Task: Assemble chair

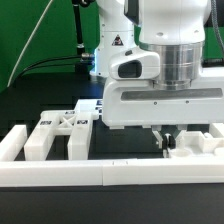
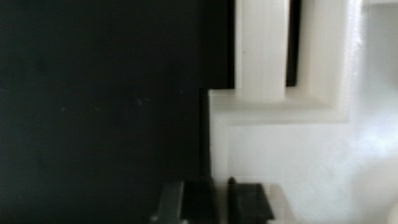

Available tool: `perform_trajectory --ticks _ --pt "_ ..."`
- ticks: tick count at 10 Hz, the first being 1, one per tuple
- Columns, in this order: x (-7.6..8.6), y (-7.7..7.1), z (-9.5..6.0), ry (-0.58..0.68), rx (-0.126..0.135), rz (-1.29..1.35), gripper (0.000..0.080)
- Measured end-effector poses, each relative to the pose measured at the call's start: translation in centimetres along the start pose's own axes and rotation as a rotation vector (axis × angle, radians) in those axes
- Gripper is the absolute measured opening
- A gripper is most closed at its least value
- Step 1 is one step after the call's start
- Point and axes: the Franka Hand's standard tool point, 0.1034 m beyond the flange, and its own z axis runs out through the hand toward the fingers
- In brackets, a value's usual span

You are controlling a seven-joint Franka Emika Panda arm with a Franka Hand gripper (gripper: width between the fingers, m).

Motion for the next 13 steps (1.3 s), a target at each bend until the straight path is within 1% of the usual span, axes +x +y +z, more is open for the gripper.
perform_trajectory --ticks 1,2,3,4,5,6,7,11,12,13 --pt "0.0 0.0 0.0 0.0 0.0 0.0 0.016" --pt "-0.1 0.0 0.1 -0.001 0.0 0.0 0.016" --pt "-0.1 0.0 0.1 -0.001 0.0 0.0 0.0301" --pt "-0.1 0.0 0.1 -0.001 0.0 0.0 0.0475" --pt "-0.1 0.0 0.1 -0.001 0.0 0.0 0.0475" --pt "-0.1 0.0 0.1 -0.001 0.0 0.0 0.0589" --pt "-0.1 0.0 0.1 -0.001 0.0 0.0 0.064" --pt "0.0 0.0 -0.1 0.001 0.001 0.0 0.0649" --pt "-0.1 0.3 -1.1 -0.008 0.002 -0.01 0.0649" --pt "-0.5 1.3 -2.6 -0.009 0.006 -0.04 0.0649"
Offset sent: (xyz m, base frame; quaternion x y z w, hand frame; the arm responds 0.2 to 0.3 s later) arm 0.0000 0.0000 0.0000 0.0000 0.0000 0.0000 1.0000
